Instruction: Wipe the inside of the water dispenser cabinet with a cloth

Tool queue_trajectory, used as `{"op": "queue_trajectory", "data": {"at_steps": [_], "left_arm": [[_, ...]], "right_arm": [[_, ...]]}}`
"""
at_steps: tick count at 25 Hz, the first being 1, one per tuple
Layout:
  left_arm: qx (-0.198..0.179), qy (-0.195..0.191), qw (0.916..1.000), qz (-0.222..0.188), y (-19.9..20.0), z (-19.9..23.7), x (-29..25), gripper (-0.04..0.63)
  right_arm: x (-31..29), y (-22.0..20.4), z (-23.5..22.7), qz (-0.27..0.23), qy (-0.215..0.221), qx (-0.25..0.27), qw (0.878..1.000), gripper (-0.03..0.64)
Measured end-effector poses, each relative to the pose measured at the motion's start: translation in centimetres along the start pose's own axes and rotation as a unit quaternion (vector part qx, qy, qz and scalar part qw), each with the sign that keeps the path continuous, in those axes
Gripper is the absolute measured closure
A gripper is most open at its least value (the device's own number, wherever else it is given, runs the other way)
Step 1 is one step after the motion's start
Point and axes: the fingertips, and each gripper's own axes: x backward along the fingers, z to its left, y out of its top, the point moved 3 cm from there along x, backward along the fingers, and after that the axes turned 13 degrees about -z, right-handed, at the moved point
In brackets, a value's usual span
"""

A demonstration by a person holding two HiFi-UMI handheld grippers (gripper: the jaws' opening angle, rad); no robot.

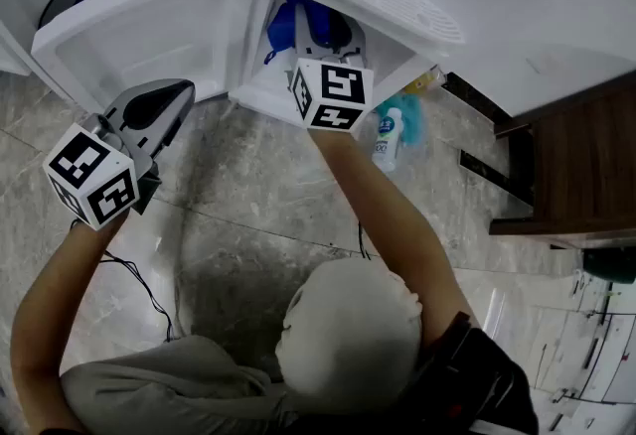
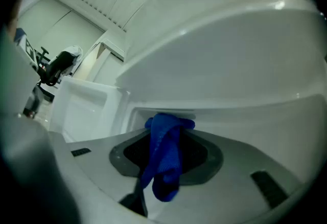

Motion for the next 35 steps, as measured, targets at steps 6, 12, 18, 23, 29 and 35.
{"op": "queue_trajectory", "data": {"at_steps": [6,12,18,23,29,35], "left_arm": [[0.007,-0.007,0.9999,0.007,-0.6,-0.2,1.4,0.589],[0.015,-0.015,0.9998,0.001,-0.1,-0.4,2.0,0.589],[0.025,-0.020,0.9995,-0.003,0.0,-0.6,1.2,0.589],[0.033,-0.014,0.9993,-0.004,-0.6,-0.1,1.0,0.589],[0.043,-0.012,0.9990,-0.001,-1.2,0.1,1.1,0.589],[0.038,-0.007,0.9992,-0.005,-0.7,0.1,1.2,0.589]], "right_arm": [[-4.3,-0.4,-1.7,-0.011,-0.030,0.022,0.999,0.495],[-7.0,-1.6,-3.1,-0.022,-0.064,0.010,0.998,0.495],[-8.9,-3.0,-5.0,-0.026,-0.099,-0.010,0.995,0.495],[-8.9,-2.8,-4.9,-0.039,-0.100,-0.015,0.994,0.496],[-7.7,-2.3,-3.7,-0.058,-0.094,-0.014,0.994,0.497],[-9.3,-3.1,-5.1,-0.039,-0.103,-0.012,0.994,0.497]]}}
